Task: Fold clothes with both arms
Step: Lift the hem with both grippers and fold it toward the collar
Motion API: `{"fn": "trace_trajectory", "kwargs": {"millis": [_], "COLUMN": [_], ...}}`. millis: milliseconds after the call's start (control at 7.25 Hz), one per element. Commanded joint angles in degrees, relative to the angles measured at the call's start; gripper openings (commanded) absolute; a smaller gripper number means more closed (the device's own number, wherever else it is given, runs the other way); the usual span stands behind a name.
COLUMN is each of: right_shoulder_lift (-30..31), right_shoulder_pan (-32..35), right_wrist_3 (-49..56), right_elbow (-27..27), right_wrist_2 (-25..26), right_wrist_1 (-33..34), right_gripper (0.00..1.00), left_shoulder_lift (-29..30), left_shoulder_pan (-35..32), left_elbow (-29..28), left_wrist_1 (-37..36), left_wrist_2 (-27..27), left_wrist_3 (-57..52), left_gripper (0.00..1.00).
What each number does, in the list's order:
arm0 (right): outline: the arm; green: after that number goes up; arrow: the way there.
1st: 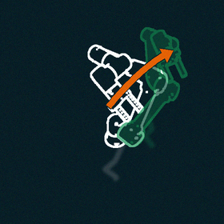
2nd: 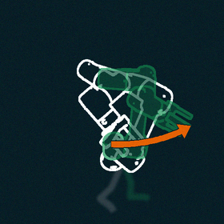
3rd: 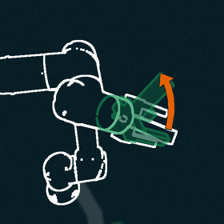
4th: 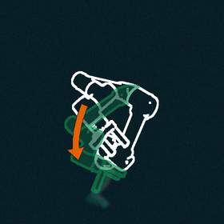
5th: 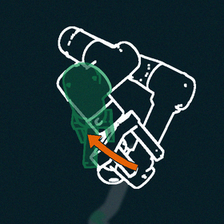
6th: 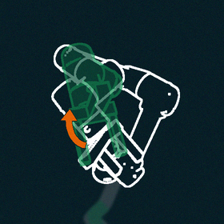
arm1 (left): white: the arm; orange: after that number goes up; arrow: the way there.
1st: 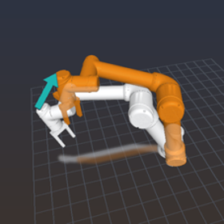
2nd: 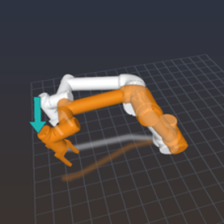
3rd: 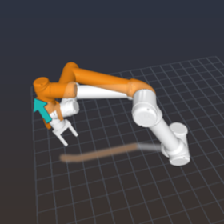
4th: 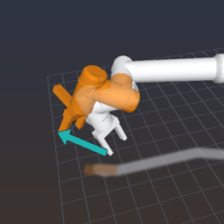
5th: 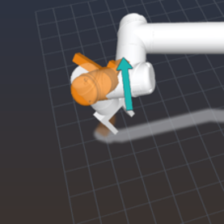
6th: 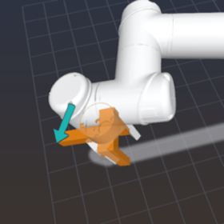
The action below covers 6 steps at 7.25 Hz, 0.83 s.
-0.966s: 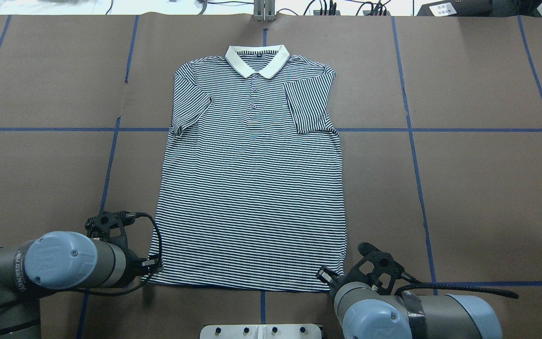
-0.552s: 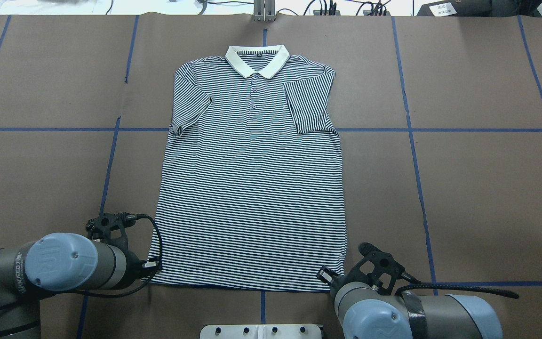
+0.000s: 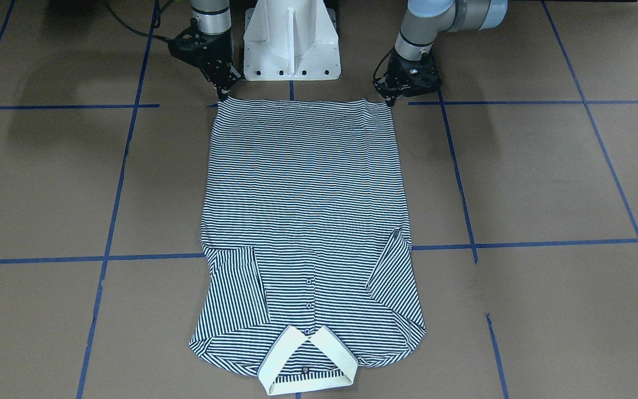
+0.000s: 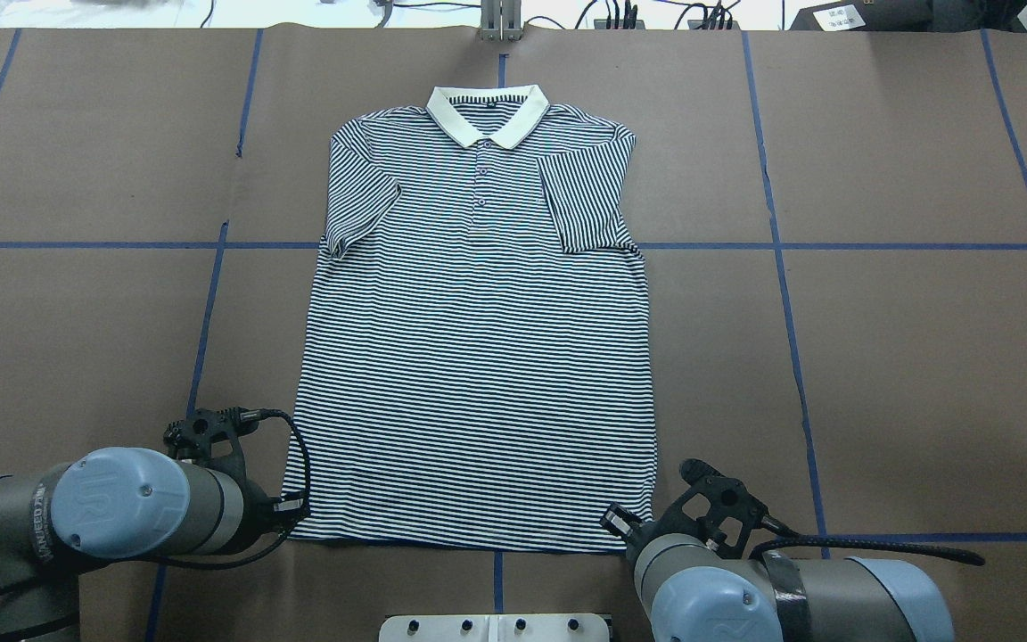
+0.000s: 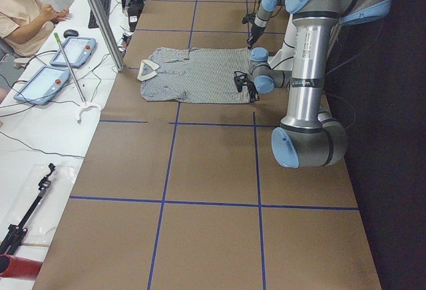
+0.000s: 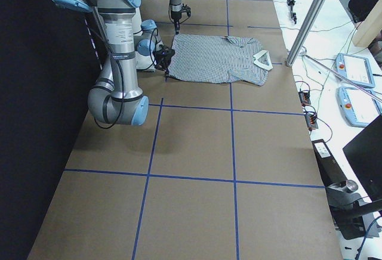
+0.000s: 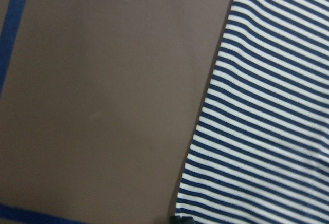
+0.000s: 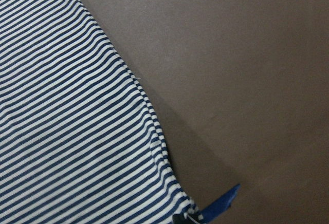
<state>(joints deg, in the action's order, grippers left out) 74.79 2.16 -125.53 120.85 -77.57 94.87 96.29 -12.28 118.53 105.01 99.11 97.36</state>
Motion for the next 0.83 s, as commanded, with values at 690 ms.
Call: {"fn": "trace_trajectory", "kwargs": {"millis": [690], "right_shoulder_lift": [4.08], "right_shoulder_pan": [7.54], "right_wrist_3": [14.36], "right_elbow": [7.48], "right_wrist_2": [3.66], "right_wrist_1": [-0.65], "right_gripper": [0.00], "left_shoulder_lift": [3.89], "left_shoulder_pan": [-7.43], "left_elbow": [8.13], "left_wrist_1": [-4.11], "left_wrist_2": [-1.73], "left_wrist_3": [-5.51], "left_gripper": [0.00]}}
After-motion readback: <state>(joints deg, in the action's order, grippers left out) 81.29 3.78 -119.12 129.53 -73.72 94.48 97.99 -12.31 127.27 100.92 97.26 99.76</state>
